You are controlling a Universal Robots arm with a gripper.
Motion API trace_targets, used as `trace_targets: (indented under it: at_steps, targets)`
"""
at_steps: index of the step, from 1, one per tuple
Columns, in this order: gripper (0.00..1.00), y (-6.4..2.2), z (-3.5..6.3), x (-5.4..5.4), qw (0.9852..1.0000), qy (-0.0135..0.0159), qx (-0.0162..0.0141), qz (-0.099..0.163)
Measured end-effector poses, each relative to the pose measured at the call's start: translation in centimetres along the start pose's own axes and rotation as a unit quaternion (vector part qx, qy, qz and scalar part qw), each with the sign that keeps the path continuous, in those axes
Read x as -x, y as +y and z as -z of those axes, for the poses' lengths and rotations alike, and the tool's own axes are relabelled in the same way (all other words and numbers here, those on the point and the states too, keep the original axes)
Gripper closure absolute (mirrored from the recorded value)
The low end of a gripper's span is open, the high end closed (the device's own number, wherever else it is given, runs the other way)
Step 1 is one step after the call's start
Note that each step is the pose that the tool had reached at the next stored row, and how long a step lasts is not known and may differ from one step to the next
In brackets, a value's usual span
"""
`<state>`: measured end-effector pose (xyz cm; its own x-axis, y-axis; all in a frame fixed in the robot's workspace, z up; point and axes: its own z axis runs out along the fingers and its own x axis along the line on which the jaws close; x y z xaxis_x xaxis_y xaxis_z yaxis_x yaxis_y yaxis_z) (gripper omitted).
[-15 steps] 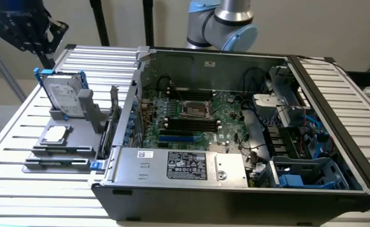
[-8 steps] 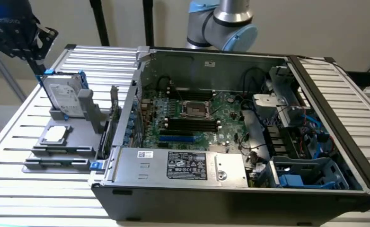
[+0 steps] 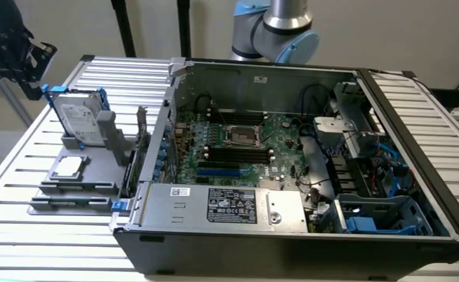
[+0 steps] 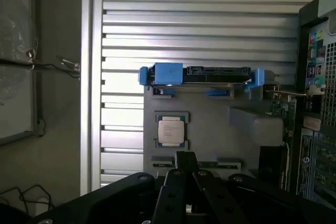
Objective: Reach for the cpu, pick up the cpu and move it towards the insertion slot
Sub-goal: 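Pick up the cpu and move it towards the insertion slot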
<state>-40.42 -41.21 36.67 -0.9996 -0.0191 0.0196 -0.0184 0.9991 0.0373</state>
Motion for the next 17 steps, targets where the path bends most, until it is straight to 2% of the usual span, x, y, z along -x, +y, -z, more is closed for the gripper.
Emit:
trace_targets:
  at_steps: [3,7,9,17]
  targets:
    - [0.89,-0.19,-0.24,-0.7,1.0,0.0017,-0.0011,0.0]
    - [0.89,-0.22,-0.67,-1.5,1.0,0.0017,-0.0041,0.0]
    - [0.89,-0.23,-0.89,-1.6,1.0,0.0014,-0.0052,0.0]
    - [0.88,-0.24,-1.22,-1.6,1.0,-0.0012,-0.0054,0.002]
